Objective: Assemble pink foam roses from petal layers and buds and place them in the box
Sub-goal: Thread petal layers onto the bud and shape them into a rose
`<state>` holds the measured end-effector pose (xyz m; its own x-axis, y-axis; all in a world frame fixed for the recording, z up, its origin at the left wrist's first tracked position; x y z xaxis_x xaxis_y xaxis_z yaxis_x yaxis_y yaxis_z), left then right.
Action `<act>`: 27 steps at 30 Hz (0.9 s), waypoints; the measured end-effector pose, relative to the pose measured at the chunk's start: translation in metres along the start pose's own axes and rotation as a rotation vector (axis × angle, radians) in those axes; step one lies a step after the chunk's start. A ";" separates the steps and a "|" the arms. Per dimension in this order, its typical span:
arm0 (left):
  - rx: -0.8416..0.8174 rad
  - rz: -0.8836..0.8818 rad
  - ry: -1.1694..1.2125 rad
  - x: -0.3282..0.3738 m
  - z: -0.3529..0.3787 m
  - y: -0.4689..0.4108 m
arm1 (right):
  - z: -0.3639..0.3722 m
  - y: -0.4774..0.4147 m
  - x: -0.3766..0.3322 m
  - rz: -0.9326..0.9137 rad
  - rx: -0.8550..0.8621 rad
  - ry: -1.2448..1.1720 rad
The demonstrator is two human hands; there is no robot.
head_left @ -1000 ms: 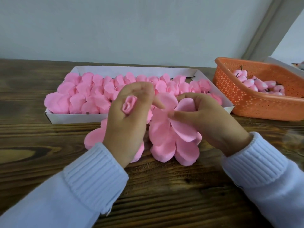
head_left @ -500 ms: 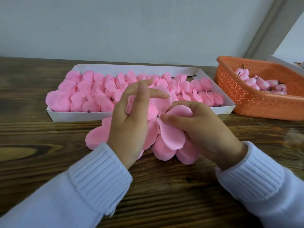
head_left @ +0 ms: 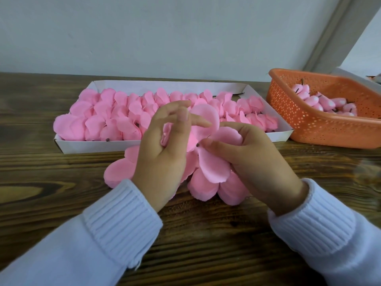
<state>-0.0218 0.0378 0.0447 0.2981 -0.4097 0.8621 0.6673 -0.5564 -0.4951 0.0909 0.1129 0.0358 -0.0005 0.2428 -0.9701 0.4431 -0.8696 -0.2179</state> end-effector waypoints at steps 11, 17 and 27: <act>-0.085 0.111 -0.010 0.011 0.005 0.003 | 0.009 0.004 -0.013 -0.102 -0.107 -0.101; -0.072 0.039 0.170 0.010 0.004 0.003 | 0.020 0.010 -0.019 -0.210 -0.191 -0.087; -0.097 -0.056 0.130 0.002 0.006 0.007 | 0.023 0.009 -0.021 -0.319 -0.201 -0.106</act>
<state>-0.0123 0.0375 0.0440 0.1671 -0.4623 0.8708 0.6097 -0.6457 -0.4598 0.0742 0.0901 0.0518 -0.2547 0.4326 -0.8649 0.5725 -0.6533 -0.4954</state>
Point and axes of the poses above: each hand's wrist, its own y-axis away from the middle knuckle, its own z-axis out of the palm, x = y × z, the point moved 8 cm from there along -y, towards the middle knuckle, and after that the axes turned 14 degrees about x, right-handed, at the moved point
